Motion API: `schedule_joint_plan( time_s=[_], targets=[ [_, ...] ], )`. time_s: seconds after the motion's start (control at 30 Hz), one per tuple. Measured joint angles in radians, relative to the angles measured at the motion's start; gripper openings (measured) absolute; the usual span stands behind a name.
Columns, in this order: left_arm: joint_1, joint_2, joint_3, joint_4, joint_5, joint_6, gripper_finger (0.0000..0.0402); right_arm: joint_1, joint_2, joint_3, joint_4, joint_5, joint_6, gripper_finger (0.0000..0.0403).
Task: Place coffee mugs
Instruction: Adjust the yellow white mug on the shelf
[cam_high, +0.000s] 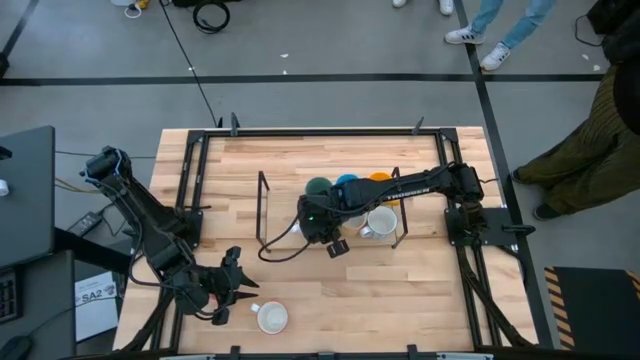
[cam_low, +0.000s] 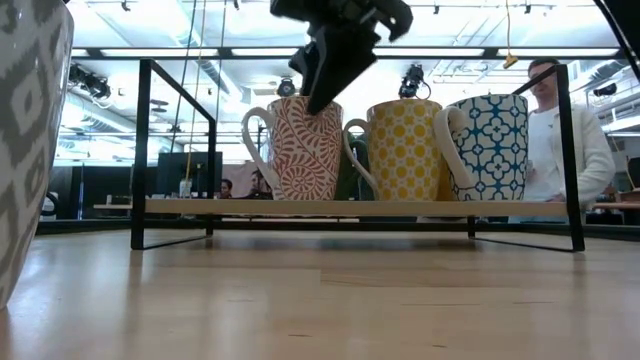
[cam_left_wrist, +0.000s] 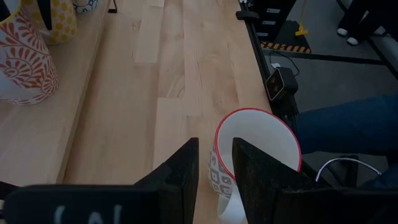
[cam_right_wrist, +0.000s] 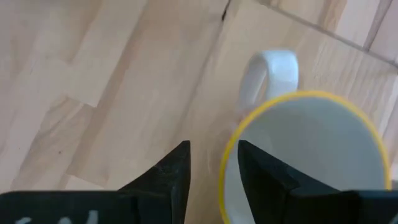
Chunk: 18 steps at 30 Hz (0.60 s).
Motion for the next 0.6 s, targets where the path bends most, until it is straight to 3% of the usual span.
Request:
schedule_joint_plan(
  time_s=[0.33, 0.6],
  targets=[
    [0.0, 0.0, 0.0, 0.0, 0.0, 0.0, 0.0102, 0.024, 0.0, 0.136, -0.132, 0.0, 0.064, 0.014],
    [0.0, 0.0, 0.0, 0.0, 0.0, 0.0, 0.0102, 0.029, 0.0, 0.229, -0.358, 0.0, 0.352, 0.0138]
  ],
)
